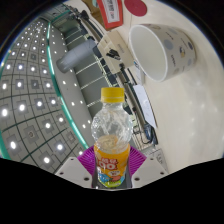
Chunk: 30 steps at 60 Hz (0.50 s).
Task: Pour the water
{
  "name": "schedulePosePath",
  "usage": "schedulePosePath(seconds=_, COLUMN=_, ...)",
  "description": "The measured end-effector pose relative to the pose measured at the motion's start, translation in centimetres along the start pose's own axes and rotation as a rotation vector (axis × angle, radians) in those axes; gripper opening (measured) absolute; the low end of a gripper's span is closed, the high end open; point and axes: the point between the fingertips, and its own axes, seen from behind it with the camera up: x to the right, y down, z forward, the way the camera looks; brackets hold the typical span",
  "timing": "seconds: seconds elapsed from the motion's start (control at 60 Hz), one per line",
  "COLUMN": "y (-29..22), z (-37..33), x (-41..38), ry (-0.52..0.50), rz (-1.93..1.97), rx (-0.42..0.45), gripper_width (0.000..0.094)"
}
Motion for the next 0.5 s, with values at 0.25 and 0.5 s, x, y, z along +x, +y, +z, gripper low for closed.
schedulePosePath(seconds=0.25, y=-3.0, z=-1.3, x=1.2, ry=0.004, rz=0.173, rx=0.000, gripper_width=0.0391)
schedulePosePath(seconds=0.5, y=-2.6, z=-2.0, x=-0.2, ry=0.121, rz=-0.107, rx=-0.092, gripper_width=0.0392)
